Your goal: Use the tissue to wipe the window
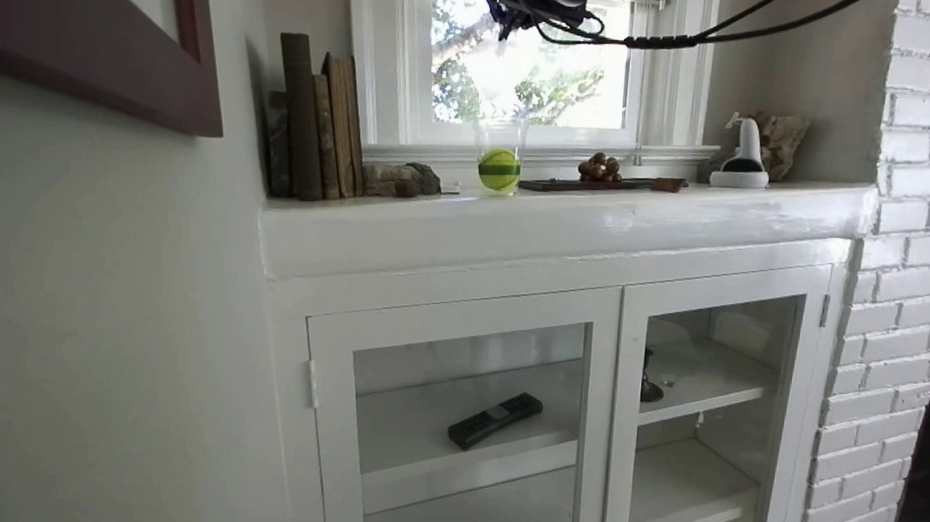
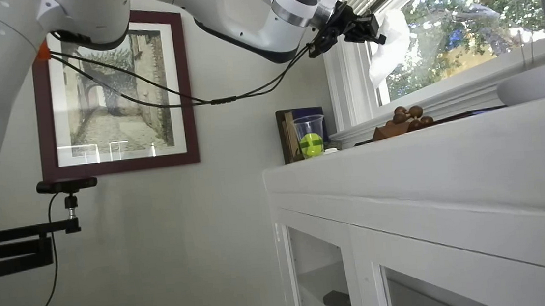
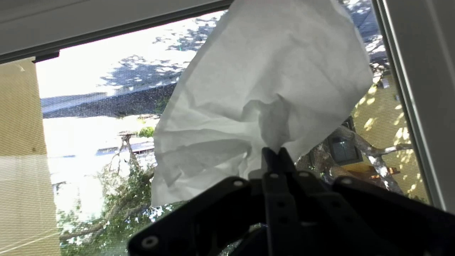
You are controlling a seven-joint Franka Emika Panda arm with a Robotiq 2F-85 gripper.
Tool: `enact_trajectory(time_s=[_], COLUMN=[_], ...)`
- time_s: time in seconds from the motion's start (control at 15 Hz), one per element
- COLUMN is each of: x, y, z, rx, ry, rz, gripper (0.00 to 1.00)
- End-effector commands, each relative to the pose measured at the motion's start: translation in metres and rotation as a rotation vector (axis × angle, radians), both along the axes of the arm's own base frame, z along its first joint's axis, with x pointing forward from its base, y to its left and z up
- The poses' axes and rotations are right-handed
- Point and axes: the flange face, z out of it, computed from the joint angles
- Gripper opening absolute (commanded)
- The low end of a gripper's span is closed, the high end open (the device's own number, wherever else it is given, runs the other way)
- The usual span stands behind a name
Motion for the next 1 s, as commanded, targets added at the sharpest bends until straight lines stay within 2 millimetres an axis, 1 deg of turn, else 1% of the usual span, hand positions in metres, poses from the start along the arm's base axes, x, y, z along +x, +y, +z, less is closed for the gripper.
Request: enact_trajectory(time_s=[0.0, 0.13, 0.33, 0.73, 0.93], x=[0.014, 0.019, 0.028, 0.043, 0.05], y=[-0.005, -0.006, 0.0, 0.007, 0.018], z=[-0.007, -0.012, -0.016, -0.017, -0.014], rx=[-0.07, -0.09, -0.119, -0.173, -0.209], ry=[-0.043, -0.055, -0.084, -0.12, -0.132], rz=[0.003, 0.016, 0.049, 0.095, 0.13], gripper=[0.0, 0.0, 0.0, 0.0, 0.0])
